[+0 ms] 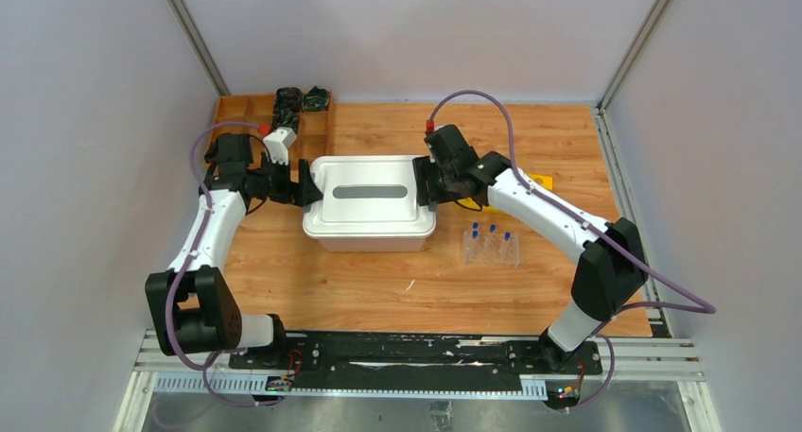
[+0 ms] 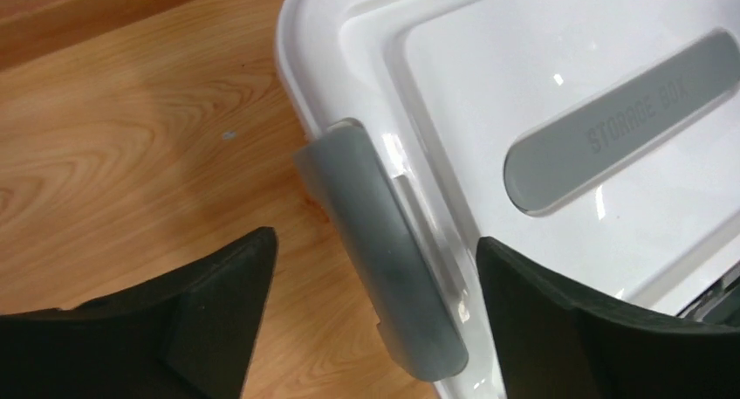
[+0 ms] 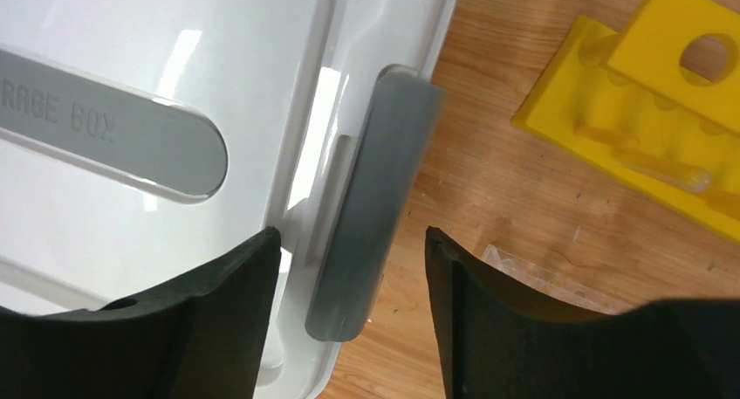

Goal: Organize the chemistry lab equipment

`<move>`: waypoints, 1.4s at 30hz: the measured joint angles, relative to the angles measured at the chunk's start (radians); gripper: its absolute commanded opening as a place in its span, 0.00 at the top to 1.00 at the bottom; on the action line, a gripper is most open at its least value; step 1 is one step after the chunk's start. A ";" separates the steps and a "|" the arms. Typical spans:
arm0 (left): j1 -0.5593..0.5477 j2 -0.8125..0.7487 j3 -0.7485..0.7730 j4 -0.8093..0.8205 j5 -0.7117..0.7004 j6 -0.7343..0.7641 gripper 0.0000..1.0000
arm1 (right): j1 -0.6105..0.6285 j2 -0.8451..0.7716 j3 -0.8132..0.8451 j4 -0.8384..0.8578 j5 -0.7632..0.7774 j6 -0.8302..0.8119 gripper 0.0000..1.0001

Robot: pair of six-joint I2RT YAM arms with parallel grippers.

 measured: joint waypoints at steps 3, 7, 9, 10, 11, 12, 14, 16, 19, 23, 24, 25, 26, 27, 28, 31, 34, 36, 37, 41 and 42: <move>-0.016 0.001 0.066 -0.072 -0.029 0.028 0.00 | 0.000 -0.008 0.015 -0.035 0.048 -0.041 0.05; -0.035 -0.008 0.201 -0.150 -0.048 0.042 0.00 | -0.002 -0.077 0.017 -0.052 0.084 -0.085 0.00; -0.035 -0.016 0.268 -0.183 -0.064 0.050 0.00 | -0.011 -0.135 0.018 -0.064 0.102 -0.102 0.00; -0.033 -0.019 0.304 -0.198 -0.079 0.053 0.00 | -0.020 -0.168 0.018 -0.069 0.111 -0.111 0.00; -0.028 -0.025 0.337 -0.209 -0.097 0.061 0.00 | -0.035 -0.200 0.018 -0.074 0.121 -0.117 0.00; -0.020 -0.031 0.357 -0.215 -0.109 0.068 0.00 | -0.060 -0.238 0.014 -0.077 0.132 -0.122 0.00; 0.019 -0.051 0.370 -0.220 -0.136 0.083 0.00 | -0.154 -0.331 -0.021 -0.068 0.145 -0.126 0.00; 0.084 -0.068 0.358 -0.223 -0.178 0.102 0.00 | -0.299 -0.435 -0.092 -0.055 0.168 -0.121 0.00; 0.153 -0.082 0.275 -0.185 -0.259 0.132 0.00 | -0.502 -0.566 -0.229 -0.031 0.270 -0.105 0.00; 0.168 -0.079 0.084 -0.089 -0.347 0.152 0.00 | -0.543 -0.695 -0.498 0.143 0.450 -0.124 0.04; 0.168 -0.079 0.022 -0.047 -0.360 0.150 0.00 | -0.544 -0.717 -0.573 0.194 0.496 -0.133 0.05; 0.168 -0.080 -0.034 -0.007 -0.365 0.148 0.00 | -0.545 -0.729 -0.636 0.240 0.536 -0.144 0.05; 0.168 -0.083 -0.080 0.029 -0.367 0.144 0.00 | -0.547 -0.737 -0.706 0.296 0.581 -0.154 0.05; 0.168 -0.088 -0.133 0.080 -0.364 0.137 0.00 | -0.549 -0.737 -0.759 0.334 0.614 -0.165 0.05; 0.168 -0.094 -0.185 0.136 -0.357 0.124 0.00 | -0.552 -0.732 -0.793 0.364 0.637 -0.169 0.05; 0.159 -0.104 -0.295 0.291 -0.339 0.091 0.00 | -0.578 -0.694 -0.835 0.438 0.688 -0.164 0.05; 0.120 -0.092 -0.356 0.444 -0.336 0.056 0.00 | -0.605 -0.632 -0.868 0.540 0.725 -0.156 0.05; 0.094 -0.072 -0.385 0.544 -0.334 0.020 0.00 | -0.611 -0.597 -0.916 0.618 0.739 -0.165 0.05; 0.083 -0.061 -0.396 0.584 -0.333 0.004 0.00 | -0.611 -0.583 -0.944 0.656 0.741 -0.174 0.05; 0.022 -0.009 -0.438 0.735 -0.359 -0.042 0.00 | -0.613 -0.540 -1.087 0.855 0.741 -0.229 0.05; 0.008 0.000 -0.450 0.770 -0.367 -0.045 0.00 | -0.613 -0.531 -1.110 0.896 0.737 -0.245 0.05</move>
